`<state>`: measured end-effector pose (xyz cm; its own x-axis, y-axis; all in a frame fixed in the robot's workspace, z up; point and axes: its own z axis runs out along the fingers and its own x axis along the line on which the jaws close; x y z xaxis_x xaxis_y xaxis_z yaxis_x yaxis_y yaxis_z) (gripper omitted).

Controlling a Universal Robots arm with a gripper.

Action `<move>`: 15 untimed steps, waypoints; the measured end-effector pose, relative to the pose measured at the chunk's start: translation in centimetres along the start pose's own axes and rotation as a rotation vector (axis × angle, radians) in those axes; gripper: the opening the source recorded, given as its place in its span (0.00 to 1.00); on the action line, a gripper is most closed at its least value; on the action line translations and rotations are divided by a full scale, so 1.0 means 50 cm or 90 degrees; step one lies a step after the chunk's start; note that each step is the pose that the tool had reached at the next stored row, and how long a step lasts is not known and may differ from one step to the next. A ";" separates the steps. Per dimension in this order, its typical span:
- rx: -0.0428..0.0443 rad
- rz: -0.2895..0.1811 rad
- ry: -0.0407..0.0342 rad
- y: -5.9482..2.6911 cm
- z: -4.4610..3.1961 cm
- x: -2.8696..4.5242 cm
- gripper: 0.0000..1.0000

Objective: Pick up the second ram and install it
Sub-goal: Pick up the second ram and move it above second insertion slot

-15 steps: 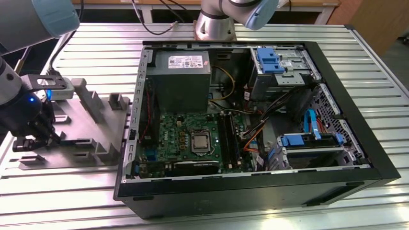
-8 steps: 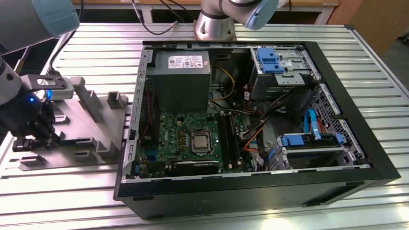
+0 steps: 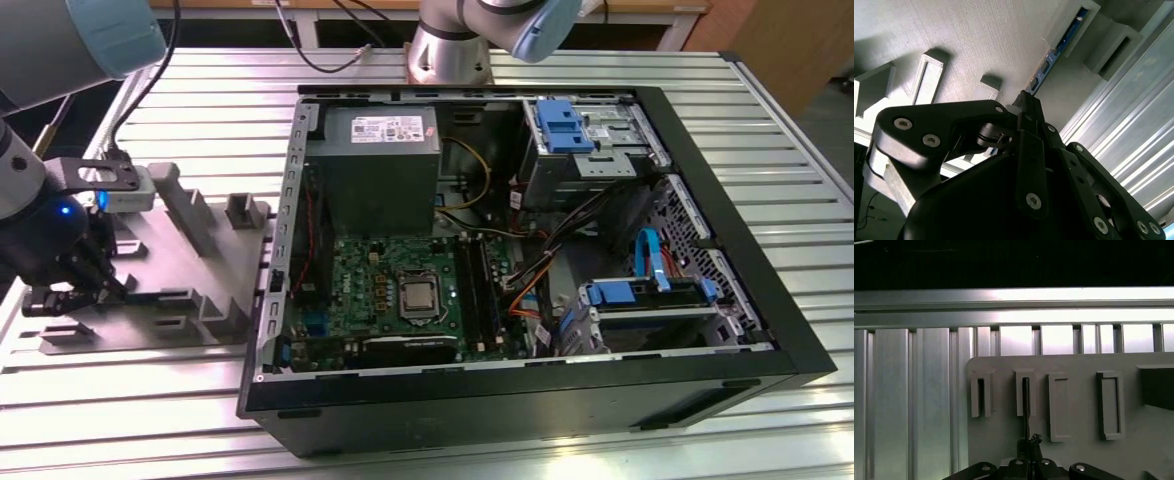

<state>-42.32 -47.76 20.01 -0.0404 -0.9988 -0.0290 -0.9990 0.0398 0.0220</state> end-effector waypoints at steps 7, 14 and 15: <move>0.0001 0.000 -0.0001 0.000 -0.010 0.000 0.11; -0.0001 -0.003 -0.0001 0.000 -0.011 0.000 0.11; -0.0001 -0.003 -0.0001 0.000 -0.011 0.000 0.11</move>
<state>-42.32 -47.76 20.54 -0.0356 -0.9989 -0.0293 -0.9991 0.0350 0.0220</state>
